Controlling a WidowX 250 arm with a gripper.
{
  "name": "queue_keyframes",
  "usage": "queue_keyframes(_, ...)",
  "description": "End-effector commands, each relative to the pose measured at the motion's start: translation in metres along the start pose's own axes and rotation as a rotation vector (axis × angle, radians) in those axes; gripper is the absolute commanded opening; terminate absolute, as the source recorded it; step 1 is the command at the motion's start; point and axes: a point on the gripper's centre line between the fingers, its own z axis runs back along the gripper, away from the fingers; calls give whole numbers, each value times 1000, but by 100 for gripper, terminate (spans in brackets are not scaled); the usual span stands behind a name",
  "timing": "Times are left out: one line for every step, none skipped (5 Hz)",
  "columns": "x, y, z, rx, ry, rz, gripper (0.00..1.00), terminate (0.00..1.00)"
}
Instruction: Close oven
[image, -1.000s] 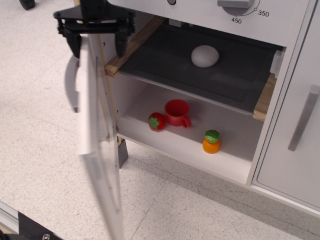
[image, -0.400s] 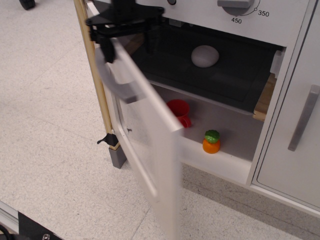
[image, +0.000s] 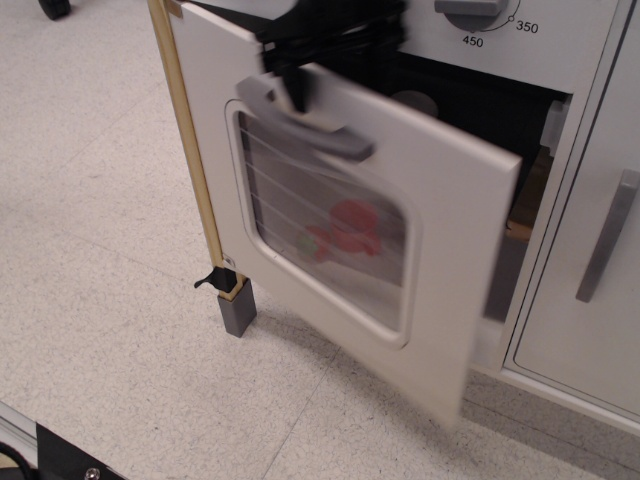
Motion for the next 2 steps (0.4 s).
queue_keyframes(8,-1,54,-58,-46,10,100,0)
queue_keyframes(6,4,71,-68,-37,-6,100,0)
